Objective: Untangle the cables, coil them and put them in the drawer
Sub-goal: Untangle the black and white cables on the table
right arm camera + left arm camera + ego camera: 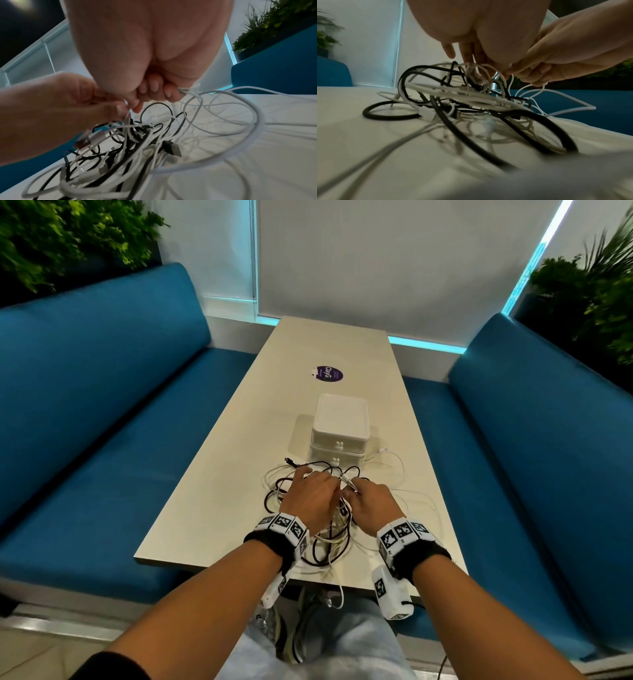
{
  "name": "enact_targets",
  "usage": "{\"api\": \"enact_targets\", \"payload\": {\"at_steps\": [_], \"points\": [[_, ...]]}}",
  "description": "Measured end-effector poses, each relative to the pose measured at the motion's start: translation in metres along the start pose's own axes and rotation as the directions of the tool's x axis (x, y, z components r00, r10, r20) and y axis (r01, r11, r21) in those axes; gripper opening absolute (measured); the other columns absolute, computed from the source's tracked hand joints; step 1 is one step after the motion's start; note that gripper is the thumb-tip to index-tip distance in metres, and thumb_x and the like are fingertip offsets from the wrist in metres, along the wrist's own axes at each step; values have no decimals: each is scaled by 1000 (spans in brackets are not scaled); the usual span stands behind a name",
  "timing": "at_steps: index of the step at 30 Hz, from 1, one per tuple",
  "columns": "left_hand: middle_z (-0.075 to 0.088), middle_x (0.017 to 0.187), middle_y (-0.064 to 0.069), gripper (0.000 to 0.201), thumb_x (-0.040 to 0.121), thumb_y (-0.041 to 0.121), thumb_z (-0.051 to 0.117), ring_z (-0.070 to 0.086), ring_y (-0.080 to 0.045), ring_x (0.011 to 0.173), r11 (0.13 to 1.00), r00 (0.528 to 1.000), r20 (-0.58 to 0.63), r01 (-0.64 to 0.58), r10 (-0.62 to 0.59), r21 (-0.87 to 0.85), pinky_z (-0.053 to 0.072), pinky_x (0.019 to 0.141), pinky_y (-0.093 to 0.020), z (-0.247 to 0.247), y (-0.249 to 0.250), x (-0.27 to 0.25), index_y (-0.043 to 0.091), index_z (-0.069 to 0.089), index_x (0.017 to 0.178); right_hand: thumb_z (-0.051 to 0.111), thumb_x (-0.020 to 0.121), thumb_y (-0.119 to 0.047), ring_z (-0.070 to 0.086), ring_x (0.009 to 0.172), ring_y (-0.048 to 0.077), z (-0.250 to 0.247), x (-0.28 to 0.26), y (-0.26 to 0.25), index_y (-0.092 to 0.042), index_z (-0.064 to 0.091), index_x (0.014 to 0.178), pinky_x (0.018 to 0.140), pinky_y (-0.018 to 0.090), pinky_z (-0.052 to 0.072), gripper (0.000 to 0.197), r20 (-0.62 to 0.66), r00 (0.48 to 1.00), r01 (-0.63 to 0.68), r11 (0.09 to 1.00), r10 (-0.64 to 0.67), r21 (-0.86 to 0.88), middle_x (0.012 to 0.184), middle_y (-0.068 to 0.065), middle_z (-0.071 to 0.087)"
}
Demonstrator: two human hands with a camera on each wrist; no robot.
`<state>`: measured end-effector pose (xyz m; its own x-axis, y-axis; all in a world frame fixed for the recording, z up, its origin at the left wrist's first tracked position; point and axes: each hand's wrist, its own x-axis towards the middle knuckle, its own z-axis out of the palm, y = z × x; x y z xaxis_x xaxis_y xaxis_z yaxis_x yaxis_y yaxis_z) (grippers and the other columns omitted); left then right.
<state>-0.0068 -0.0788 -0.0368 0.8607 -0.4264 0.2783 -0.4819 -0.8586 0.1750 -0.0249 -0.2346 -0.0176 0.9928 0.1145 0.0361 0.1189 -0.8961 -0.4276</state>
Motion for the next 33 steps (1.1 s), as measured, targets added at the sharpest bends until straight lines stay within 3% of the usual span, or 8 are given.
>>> {"api": "enact_targets", "payload": {"at_steps": [2, 6, 12, 16, 19, 22, 28, 33], "points": [[62, 107, 8, 14, 95, 33, 46, 53, -16, 112, 998, 999, 41, -9, 7, 59, 18, 110, -46, 4, -1, -1, 28, 58, 102, 48, 98, -28, 59, 94, 39, -1, 0, 2, -11, 60, 97, 71, 38, 40, 21, 5, 1000, -12, 1000, 12, -1, 97, 17, 68], [60, 117, 11, 35, 83, 23, 61, 46, -16, 123, 989, 993, 121, -33, 15, 143, 16, 109, -53, 4, -8, -6, 33, 59, 117, 49, 99, -29, 59, 94, 37, -9, -2, 7, -10, 61, 97, 68, 35, 39, 22, 19, 997, -71, 997, 71, 3, 97, 17, 68], [58, 120, 5, 42, 84, 8, 57, 44, -20, 127, 985, 988, 156, -30, 4, 169, 17, 112, -53, 3, -21, -11, 25, 52, 122, 53, 96, -29, 60, 92, 31, -40, -4, 31, -12, 66, 102, 70, 30, 43, 21, 31, 968, -250, 968, 250, 6, 99, 13, 67], [54, 130, 4, 61, 78, 10, 59, 38, -20, 133, 992, 988, 147, -66, 50, 110, 16, 112, -55, 4, -7, -10, 30, 47, 134, 50, 97, -28, 60, 86, 30, -35, -9, 30, -14, 63, 98, 68, 31, 44, 20, 49, 974, -222, 975, 223, -19, 95, 12, 67], [58, 123, 10, 37, 86, 32, 54, 37, -15, 133, 992, 993, 96, -76, 67, 101, 10, 110, -54, 6, -1, -13, 32, 62, 121, 47, 97, -27, 60, 89, 33, -23, -11, 27, -13, 63, 100, 68, 31, 42, 21, 39, 982, -181, 982, 183, -47, 95, 13, 66], [61, 113, 10, 30, 91, 44, 45, 38, -14, 131, 991, 996, 80, -51, 42, 121, 8, 109, -54, 7, 3, -12, 29, 68, 102, 45, 99, -27, 58, 91, 35, -16, -11, 27, -12, 59, 101, 67, 32, 39, 20, 10, 986, -163, 986, 163, -44, 94, 15, 66], [60, 119, 0, 21, 95, 27, 50, 42, -23, 128, 955, 989, 129, -108, 74, 275, 17, 111, -55, 15, 8, -10, 20, 58, 113, 46, 97, -29, 62, 90, 35, -10, -10, 31, -13, 62, 100, 66, 30, 41, 23, 0, 974, -226, 967, 228, -117, 96, 15, 65], [55, 126, -2, 27, 95, 19, 46, 39, -23, 129, 956, 985, 119, -154, 127, 249, 17, 113, -49, 13, 9, -5, 17, 50, 122, 44, 98, -29, 62, 89, 34, -3, -10, 16, -17, 65, 103, 73, 38, 50, 25, 38, 998, -47, 981, 55, -187, 96, 14, 69]]}}
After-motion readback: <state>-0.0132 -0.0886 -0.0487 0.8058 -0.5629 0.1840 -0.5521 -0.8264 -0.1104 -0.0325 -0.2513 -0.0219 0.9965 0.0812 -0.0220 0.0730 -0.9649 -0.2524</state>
